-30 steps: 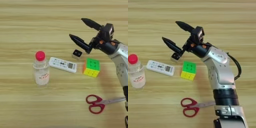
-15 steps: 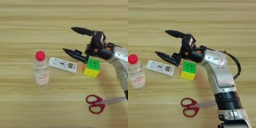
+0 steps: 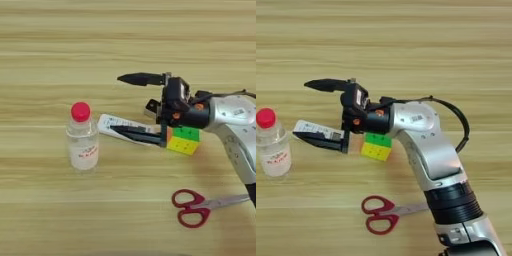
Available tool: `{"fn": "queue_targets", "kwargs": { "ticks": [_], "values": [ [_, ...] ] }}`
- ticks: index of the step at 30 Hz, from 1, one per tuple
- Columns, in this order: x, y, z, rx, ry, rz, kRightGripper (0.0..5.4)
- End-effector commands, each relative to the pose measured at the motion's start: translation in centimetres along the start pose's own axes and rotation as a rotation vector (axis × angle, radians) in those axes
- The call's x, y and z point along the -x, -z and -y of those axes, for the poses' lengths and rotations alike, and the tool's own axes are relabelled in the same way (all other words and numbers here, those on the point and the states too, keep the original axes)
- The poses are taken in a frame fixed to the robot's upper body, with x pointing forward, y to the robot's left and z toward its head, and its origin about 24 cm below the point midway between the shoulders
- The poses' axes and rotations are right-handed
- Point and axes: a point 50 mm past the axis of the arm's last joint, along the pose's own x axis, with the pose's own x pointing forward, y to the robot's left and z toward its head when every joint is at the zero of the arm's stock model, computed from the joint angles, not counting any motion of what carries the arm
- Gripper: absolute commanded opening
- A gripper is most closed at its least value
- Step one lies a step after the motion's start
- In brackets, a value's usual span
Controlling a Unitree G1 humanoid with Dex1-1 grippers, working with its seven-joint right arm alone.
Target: Move the objects on the table
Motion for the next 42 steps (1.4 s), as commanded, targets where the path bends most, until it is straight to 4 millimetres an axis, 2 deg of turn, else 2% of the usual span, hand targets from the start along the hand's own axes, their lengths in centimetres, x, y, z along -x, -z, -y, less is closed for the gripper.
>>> {"fn": "queue_targets", "kwargs": {
  "ticks": [1,8,15,25,29,35,42],
  "values": [
    [-1.2,-1.5,1.3,0.099,-0.017,0.005,5.38],
    [-2.2,-0.6,1.2,0.078,-0.049,-0.004,5.38],
    [-3.6,1.3,0.7,0.014,-0.094,-0.061,5.38],
    [-5.6,1.8,-0.3,-0.025,-0.195,-0.056,5.38],
    [-6.5,2.2,-0.3,-0.038,-0.18,-0.056,5.38],
    [-7.5,3.8,0.7,-0.018,-0.057,-0.107,4.41],
    [-7.7,4.3,1.1,0.005,-0.019,-0.104,3.55]
  ]
}}
